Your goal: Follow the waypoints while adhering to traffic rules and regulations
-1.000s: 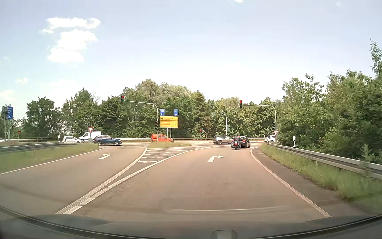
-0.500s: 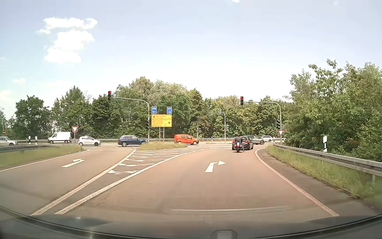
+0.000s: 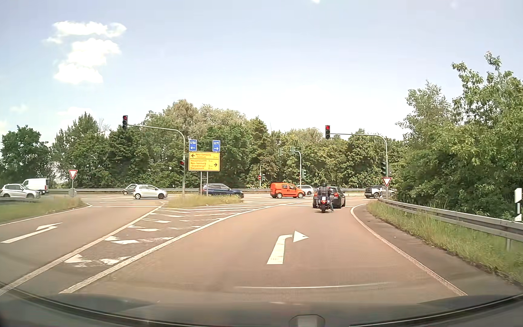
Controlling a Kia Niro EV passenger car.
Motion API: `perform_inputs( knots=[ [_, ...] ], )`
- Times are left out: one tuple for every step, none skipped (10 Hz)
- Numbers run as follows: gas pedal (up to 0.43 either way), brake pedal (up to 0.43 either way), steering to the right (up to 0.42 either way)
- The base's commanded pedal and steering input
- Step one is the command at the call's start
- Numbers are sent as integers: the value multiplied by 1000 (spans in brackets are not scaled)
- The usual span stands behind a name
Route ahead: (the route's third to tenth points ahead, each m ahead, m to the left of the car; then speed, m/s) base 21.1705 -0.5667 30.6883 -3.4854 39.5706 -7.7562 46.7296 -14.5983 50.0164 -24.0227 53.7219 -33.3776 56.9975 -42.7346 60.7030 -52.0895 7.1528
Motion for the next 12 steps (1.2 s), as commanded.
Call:
perform_inputs(
  knots=[
    [0, 213, 60],
    [0, 220, 55],
    [0, 232, 55],
    [0, 244, 55],
    [0, 250, 55],
    [0, 250, 51],
    [0, 250, 41],
    [0, 250, 32],
    [0, 250, 25],
    [0, 250, 21],
    [0, 256, 20],
    [0, 256, 20]
  ],
)
